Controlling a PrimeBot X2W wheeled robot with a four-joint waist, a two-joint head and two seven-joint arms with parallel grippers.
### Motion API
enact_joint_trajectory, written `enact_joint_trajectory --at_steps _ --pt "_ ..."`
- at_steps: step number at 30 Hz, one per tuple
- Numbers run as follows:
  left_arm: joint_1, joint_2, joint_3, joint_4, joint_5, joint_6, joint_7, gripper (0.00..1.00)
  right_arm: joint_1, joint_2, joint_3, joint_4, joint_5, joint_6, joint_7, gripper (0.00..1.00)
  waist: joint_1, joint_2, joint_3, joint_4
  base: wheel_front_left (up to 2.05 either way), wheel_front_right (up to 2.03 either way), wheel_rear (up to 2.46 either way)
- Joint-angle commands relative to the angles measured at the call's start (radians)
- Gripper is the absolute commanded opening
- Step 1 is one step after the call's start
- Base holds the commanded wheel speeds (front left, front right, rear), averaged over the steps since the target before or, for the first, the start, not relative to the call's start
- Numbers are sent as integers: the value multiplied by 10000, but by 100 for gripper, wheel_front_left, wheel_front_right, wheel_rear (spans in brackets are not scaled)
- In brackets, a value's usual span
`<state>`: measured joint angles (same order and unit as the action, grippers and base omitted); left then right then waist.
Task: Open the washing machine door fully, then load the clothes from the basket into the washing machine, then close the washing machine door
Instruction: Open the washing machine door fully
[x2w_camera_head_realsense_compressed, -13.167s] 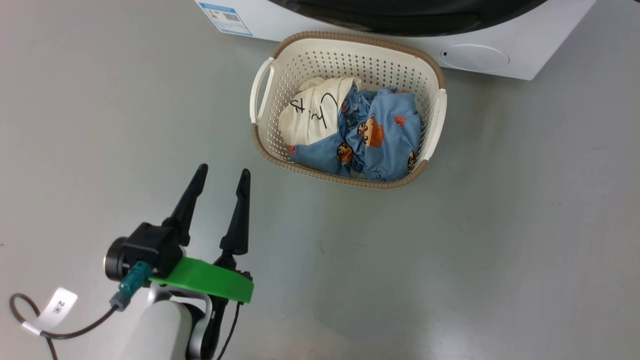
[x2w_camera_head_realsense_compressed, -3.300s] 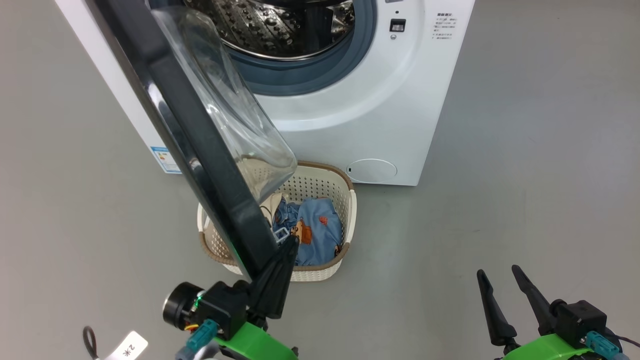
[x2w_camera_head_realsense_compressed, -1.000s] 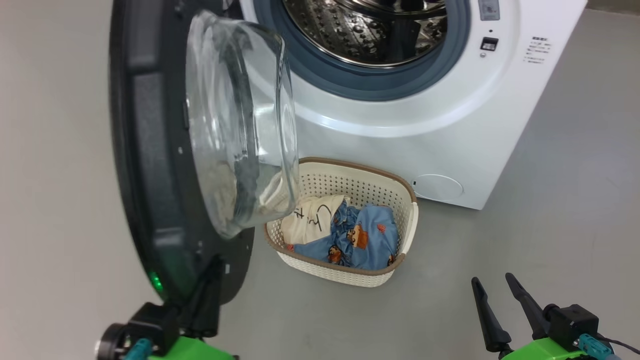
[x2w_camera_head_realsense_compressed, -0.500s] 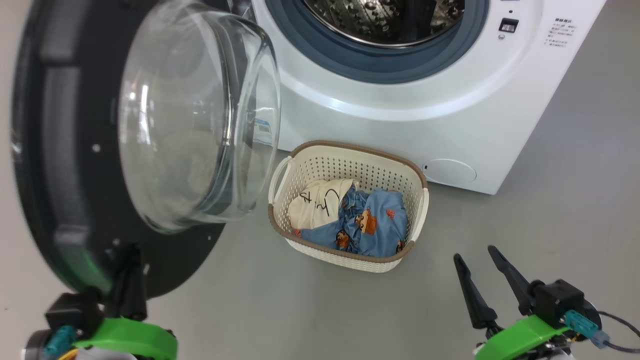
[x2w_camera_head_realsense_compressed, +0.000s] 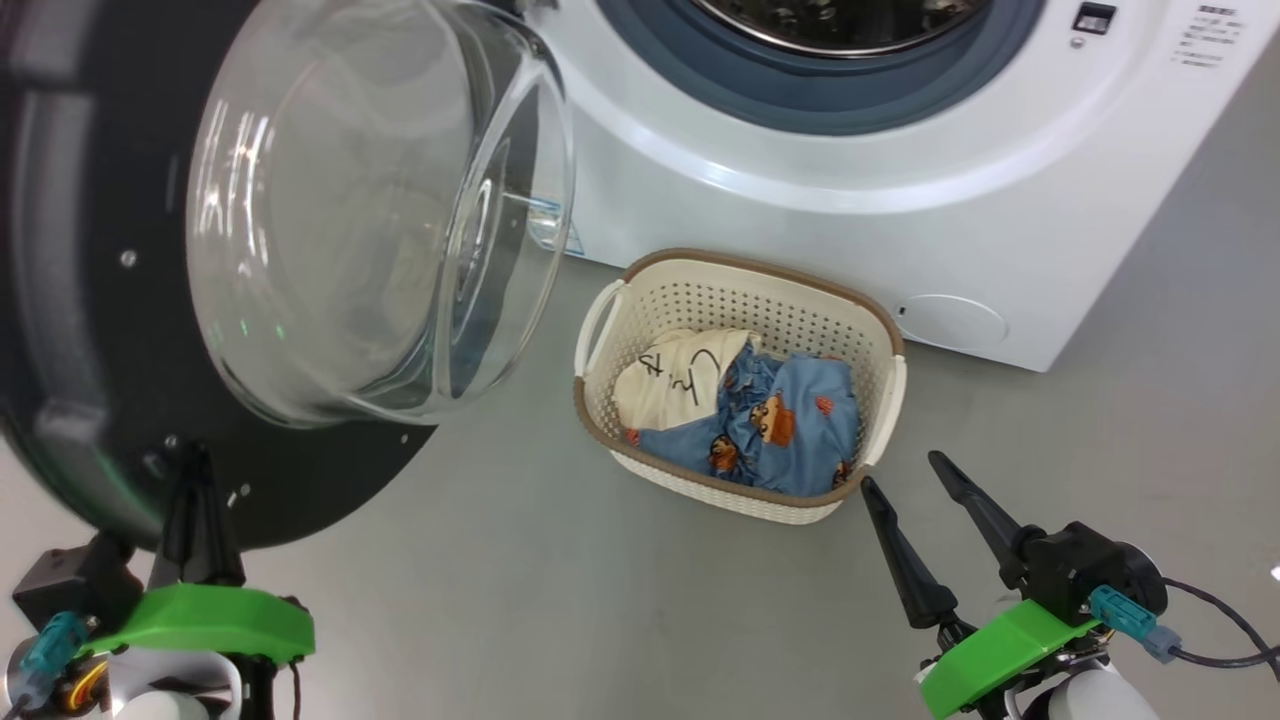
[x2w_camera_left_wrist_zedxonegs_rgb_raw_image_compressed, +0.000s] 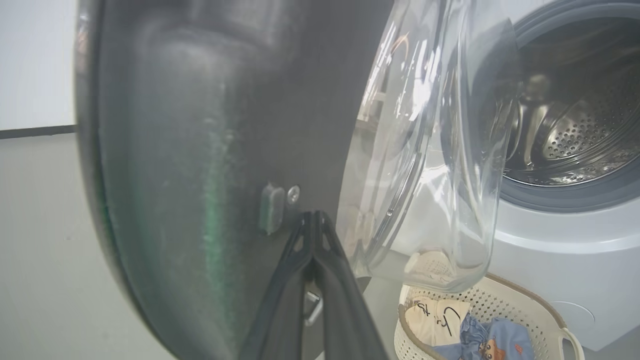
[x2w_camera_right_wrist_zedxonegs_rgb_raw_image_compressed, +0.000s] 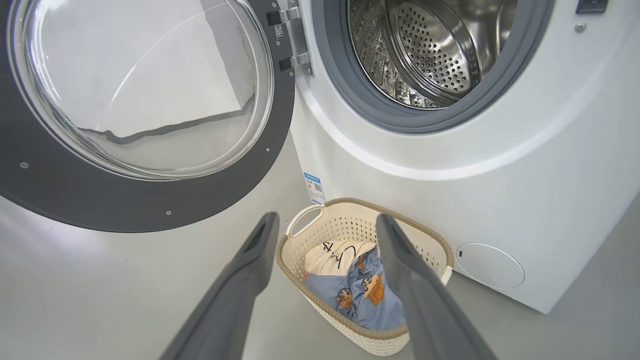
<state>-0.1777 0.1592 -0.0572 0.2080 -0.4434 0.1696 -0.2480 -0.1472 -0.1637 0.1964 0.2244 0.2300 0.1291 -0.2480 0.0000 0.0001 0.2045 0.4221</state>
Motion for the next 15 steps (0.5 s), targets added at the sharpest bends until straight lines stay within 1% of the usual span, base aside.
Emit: enact_joint_trajectory --at_steps 1,7,15 --pt "-411 299 622 -102 146 5 -134 0 -224 -34 315 -268 -118 16 21 100 0 -1 40 251 0 0 0" --pt "-619 -28 984 138 429 -323 -136 0 -237 -54 488 -334 -105 16 202 100 0 -1 45 569 0 0 0" --pt "-1133 -100 1735 783 694 -769 -136 0 -388 -172 579 -452 -66 16 353 100 0 -1 285 539 0 0 0"
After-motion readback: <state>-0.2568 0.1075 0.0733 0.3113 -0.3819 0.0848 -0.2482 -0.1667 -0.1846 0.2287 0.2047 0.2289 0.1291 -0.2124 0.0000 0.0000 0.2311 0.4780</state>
